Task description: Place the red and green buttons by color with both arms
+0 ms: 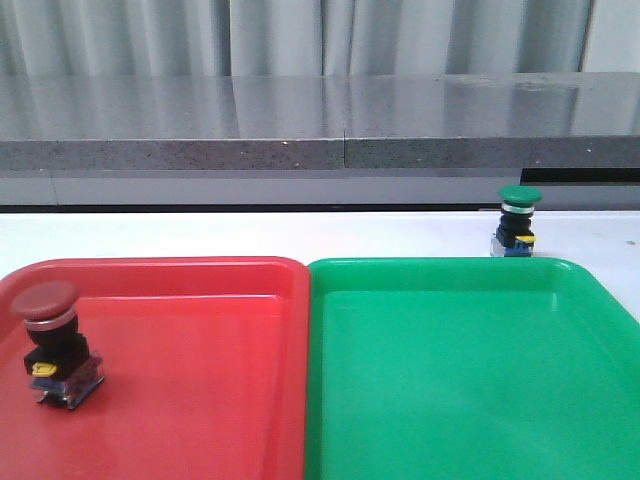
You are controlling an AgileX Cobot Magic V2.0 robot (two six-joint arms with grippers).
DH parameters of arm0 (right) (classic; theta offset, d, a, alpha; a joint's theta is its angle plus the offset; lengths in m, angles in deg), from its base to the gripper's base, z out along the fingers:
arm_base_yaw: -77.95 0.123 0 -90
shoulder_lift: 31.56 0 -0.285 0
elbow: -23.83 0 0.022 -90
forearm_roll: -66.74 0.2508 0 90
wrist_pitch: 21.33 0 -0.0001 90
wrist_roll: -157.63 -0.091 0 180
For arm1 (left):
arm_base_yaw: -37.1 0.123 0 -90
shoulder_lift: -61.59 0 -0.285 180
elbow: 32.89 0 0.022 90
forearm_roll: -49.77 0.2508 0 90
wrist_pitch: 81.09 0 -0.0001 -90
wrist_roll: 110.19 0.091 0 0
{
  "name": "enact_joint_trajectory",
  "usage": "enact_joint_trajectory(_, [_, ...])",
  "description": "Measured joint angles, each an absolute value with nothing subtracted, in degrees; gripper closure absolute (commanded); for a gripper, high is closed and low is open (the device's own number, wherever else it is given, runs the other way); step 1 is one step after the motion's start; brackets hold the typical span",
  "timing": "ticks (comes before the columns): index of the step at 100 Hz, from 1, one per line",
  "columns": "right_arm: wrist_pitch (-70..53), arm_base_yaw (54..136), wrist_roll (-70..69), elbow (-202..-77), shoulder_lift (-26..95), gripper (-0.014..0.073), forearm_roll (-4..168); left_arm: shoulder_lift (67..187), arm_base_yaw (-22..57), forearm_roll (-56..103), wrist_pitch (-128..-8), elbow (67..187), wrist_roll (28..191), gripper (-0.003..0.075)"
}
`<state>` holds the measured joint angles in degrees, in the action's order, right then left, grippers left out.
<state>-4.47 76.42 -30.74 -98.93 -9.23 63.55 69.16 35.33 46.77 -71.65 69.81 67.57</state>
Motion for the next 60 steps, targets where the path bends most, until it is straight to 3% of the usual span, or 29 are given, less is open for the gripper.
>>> enact_joint_trajectory(60, [1.12,79.74,-30.74,-122.17,32.47,0.0636,64.01,69.16,35.33,46.77,-71.65,69.81,67.57,0.0741])
